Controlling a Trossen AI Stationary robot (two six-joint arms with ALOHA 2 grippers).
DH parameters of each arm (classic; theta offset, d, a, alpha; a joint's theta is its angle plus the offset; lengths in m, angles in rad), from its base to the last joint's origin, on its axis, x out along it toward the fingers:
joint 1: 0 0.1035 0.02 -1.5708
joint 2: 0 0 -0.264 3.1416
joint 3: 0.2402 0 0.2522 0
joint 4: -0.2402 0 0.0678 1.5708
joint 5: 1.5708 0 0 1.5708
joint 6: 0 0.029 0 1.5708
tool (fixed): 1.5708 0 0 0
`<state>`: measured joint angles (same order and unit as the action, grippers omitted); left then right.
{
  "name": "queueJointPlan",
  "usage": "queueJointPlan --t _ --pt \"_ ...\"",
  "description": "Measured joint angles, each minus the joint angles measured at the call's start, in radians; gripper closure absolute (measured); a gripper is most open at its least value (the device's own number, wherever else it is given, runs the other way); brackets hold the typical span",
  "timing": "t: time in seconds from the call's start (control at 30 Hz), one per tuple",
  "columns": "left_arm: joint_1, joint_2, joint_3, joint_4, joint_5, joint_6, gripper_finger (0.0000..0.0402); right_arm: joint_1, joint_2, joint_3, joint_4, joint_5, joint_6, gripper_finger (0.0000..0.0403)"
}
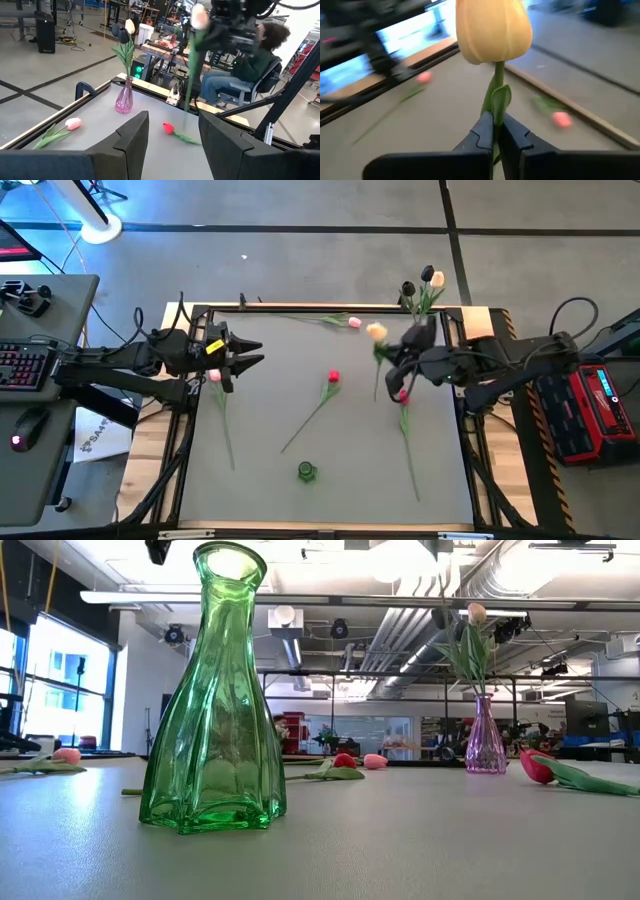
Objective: Sort flowers into vase by color
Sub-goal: Put the white flower into the violet vase
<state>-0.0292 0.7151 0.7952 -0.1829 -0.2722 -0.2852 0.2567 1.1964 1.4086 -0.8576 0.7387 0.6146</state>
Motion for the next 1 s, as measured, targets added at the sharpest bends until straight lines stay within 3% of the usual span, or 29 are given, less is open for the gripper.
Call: queueJointPlan --t 0.1,0.47,0.73,1.0 --pt "0.0 0.0 0.0 0.0 0.0 0.0 0.0238 0.015 -0.029 0.0 -0.085 0.145 0.07 0.0403" --pt "0.0 0.0 0.0 0.0 0.0 0.0 0.0238 0.144 -0.148 0.0 -0.233 0.457 0.221 0.0403" --pt "0.0 0.0 0.0 0.0 0.0 0.0 0.0238 0.087 -0.173 0.0 -0.245 0.536 0.135 0.0403" --pt "0.0 0.0 0.0 0.0 0.0 0.0 0.0238 -0.124 -0.212 0.0 -0.233 0.505 0.018 0.0403"
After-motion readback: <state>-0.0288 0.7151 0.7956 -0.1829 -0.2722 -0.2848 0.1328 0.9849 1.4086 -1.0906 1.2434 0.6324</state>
